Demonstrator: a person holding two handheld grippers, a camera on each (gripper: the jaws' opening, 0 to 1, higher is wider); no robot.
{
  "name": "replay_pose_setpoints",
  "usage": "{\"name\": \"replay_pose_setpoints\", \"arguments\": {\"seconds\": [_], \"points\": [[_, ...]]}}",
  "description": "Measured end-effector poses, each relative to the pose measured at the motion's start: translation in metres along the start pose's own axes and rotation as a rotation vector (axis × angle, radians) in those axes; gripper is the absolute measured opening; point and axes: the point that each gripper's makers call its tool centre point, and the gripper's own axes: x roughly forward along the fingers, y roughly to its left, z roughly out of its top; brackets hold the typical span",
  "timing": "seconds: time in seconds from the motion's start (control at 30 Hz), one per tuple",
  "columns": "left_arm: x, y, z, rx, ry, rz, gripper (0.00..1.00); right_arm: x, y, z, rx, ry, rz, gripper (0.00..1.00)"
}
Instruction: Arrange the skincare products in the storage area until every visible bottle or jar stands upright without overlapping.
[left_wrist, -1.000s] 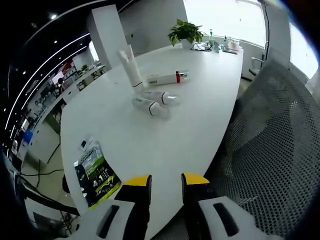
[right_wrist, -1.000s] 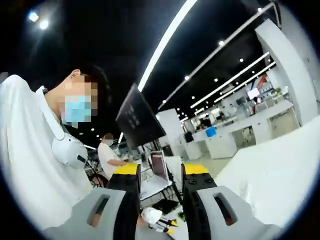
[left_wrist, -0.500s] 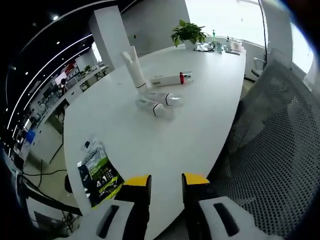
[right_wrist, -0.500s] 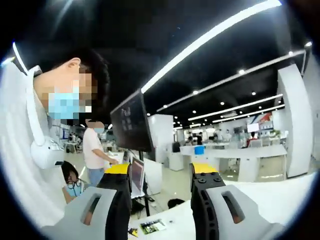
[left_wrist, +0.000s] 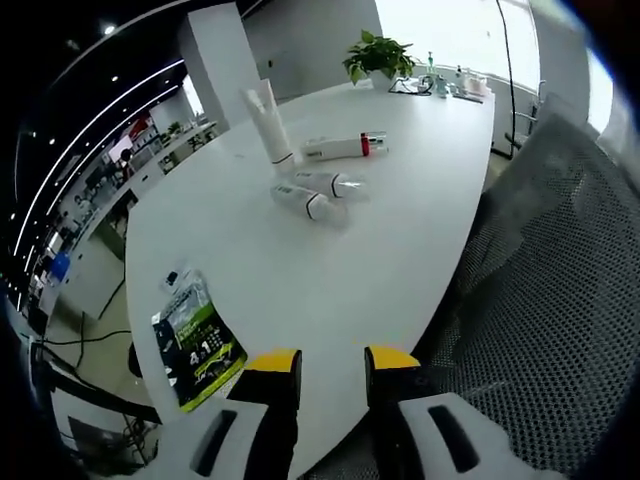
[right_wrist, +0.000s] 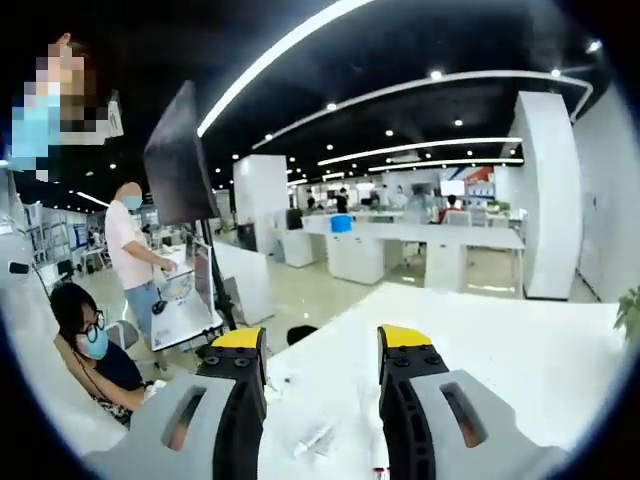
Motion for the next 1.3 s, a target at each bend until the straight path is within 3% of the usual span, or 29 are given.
{"name": "replay_pose_setpoints", "arguments": {"seconds": [0.13,0.17,0.2,0.3,0.43,0.6,0.77,0.93,1.1,1.3], "points": [[0.001,-0.002,-0.005,0.002,0.026,-0.005,0.23,0.034,-0.031,-0.065,0.091,0.139,-0.023,0.46],[0.001,-0.001,-0.003,0.024,0.018,0.001,0.21,0.041,-0.043,-0.09,0.091,0.199,-0.043,0.47],[0.001,0.0,-0.003,0.024,0.016,0.004,0.2,0.043,-0.047,-0.099,0.077,0.22,-0.05,0.46],[0.003,0.002,-0.008,-0.005,0.043,0.007,0.2,0.052,-0.075,-0.169,-0.033,0.344,-0.116,0.41],[0.006,0.002,-0.018,-0.01,0.09,0.009,0.2,0.056,-0.085,-0.236,0.081,0.396,-0.119,0.41],[0.007,0.003,-0.025,-0.01,0.125,0.012,0.2,0.051,-0.096,-0.298,0.031,0.497,-0.122,0.4],[0.005,0.005,-0.026,0.005,0.132,0.025,0.2,0.048,-0.108,-0.334,-0.026,0.597,-0.154,0.38],[0.006,0.008,-0.027,-0.004,0.128,0.032,0.2,0.048,-0.112,-0.357,0.023,0.623,-0.163,0.39],[0.006,0.007,-0.031,0.006,0.149,0.025,0.2,0.051,-0.117,-0.374,0.045,0.643,-0.182,0.36],[0.006,0.007,-0.033,0.012,0.16,0.024,0.2,0.057,-0.111,-0.378,0.047,0.619,-0.185,0.33]]}}
